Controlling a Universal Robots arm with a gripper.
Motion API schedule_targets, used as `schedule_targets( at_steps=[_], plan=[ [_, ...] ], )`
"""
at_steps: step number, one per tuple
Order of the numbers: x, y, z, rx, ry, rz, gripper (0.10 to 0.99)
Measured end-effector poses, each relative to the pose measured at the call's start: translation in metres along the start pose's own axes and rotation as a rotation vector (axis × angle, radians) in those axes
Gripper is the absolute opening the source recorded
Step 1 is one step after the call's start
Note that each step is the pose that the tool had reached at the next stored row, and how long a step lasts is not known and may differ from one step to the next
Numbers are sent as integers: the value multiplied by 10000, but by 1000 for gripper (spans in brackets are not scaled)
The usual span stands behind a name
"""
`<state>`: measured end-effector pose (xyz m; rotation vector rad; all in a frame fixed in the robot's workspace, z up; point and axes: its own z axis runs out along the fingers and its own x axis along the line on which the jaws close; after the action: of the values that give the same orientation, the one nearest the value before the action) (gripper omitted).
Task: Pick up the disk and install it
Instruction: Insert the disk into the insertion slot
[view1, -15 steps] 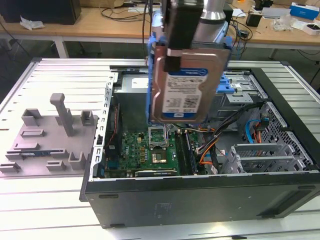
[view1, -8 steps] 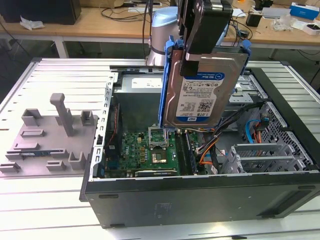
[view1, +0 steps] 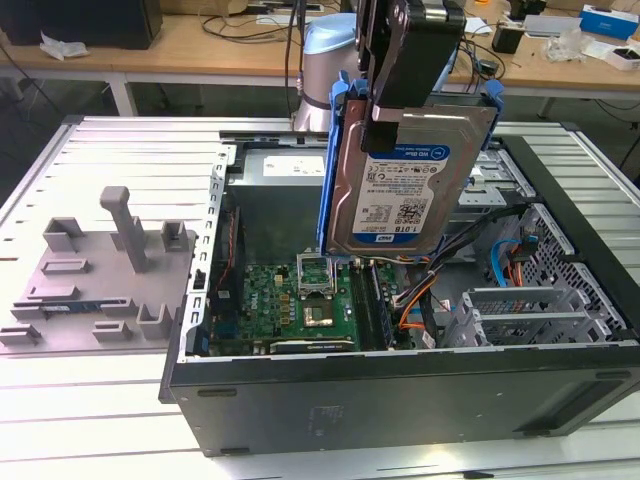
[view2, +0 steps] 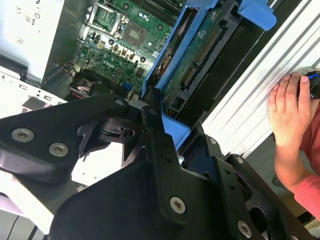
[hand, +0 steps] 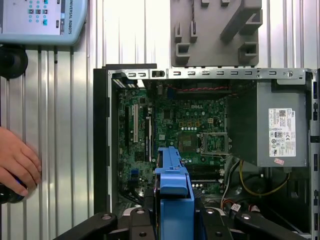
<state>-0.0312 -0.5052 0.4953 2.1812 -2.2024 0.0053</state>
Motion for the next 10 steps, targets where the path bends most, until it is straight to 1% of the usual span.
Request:
schedule_targets(
  at_steps=[10],
  plan=[
    [0,-2,0,0,1,0,365]
  ],
)
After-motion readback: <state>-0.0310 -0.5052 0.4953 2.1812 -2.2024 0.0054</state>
